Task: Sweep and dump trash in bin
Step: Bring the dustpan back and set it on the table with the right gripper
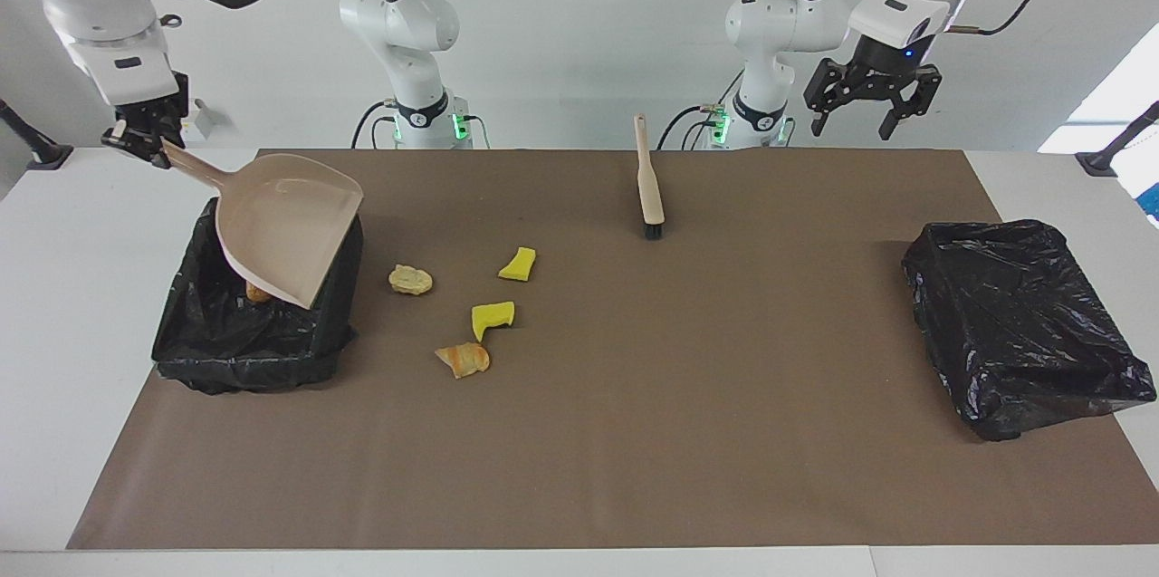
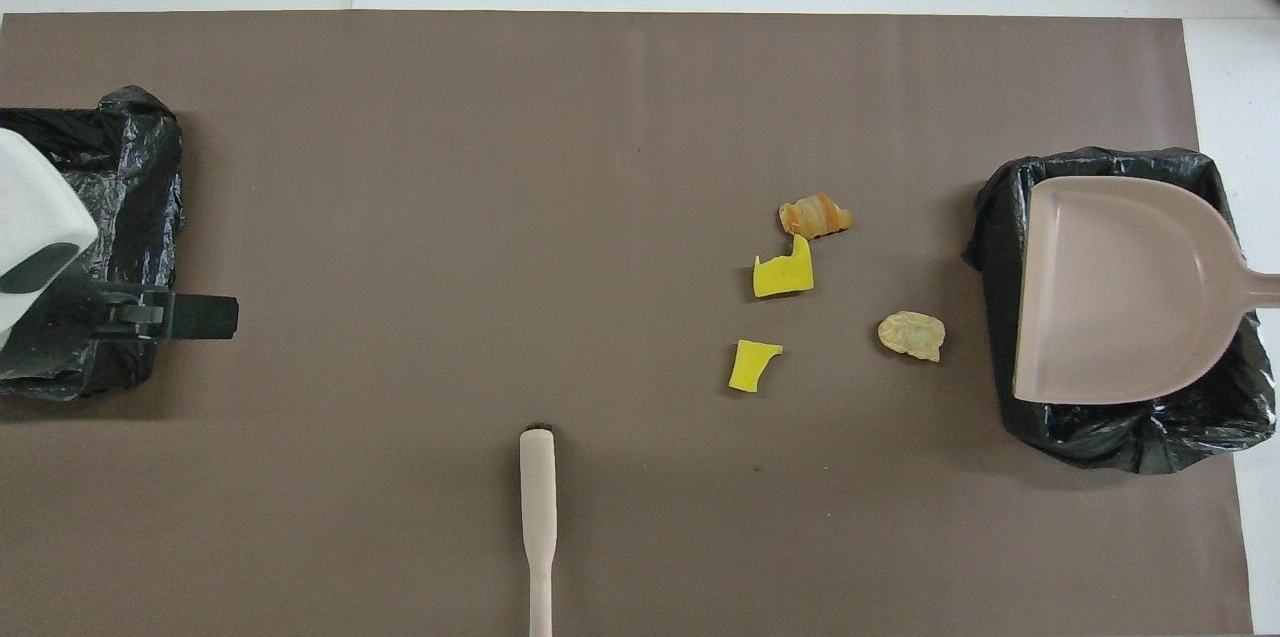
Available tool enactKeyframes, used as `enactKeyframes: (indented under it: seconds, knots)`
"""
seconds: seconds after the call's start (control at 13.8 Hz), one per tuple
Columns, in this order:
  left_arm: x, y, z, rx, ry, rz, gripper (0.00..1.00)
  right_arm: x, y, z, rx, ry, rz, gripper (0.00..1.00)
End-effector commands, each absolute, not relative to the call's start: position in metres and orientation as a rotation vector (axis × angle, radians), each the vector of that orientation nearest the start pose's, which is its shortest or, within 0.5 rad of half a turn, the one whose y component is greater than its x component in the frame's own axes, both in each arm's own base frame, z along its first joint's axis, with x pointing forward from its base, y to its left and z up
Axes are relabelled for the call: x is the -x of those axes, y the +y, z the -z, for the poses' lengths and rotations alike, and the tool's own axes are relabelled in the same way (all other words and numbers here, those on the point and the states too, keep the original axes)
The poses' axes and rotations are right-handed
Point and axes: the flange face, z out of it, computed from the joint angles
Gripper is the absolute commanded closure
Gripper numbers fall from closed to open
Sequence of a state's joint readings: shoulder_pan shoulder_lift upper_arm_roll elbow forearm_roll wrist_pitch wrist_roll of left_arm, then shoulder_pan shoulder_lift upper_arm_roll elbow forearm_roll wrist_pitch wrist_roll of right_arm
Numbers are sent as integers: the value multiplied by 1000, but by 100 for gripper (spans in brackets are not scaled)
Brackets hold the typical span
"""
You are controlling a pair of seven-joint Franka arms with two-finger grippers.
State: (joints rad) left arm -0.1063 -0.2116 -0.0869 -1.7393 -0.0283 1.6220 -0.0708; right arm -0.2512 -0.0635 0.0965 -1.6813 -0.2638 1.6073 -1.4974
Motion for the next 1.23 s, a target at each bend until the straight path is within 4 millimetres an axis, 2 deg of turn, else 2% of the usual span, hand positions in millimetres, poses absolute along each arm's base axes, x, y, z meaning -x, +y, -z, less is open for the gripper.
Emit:
enactKeyframes:
  seconds: [0.0,0.15,0.22,0.29,0.44,0.65,0.73,0.94,1.16]
  knots:
    - [-499,-76,-671,3161,148,88,0,-525,-50,-588,2656,-1949,-273,100]
    - [-520,-87,-680,3154,210,29,0,-533,-12,-554,2705,-1852,-209,100]
    - [-526,-72,-688,3159,171,17,0,-540,7,-538,2724,-1798,-163,100]
    - [-531,-69,-687,3160,173,14,0,-547,30,-526,2739,-1753,-124,100]
    - [-534,-69,-683,3154,218,-4,0,-560,76,-502,2794,-1653,-71,100]
    - [-531,-65,-688,3152,227,18,0,-581,141,-456,2905,-1431,38,100]
    - [-527,-59,-692,3153,208,30,0,-587,154,-448,2930,-1373,89,100]
    - [-525,-58,-691,3155,194,18,0,-598,212,-420,2969,-1104,173,100]
    - [-525,-54,-691,3155,184,18,0,-594,277,-406,3021,-782,252,100]
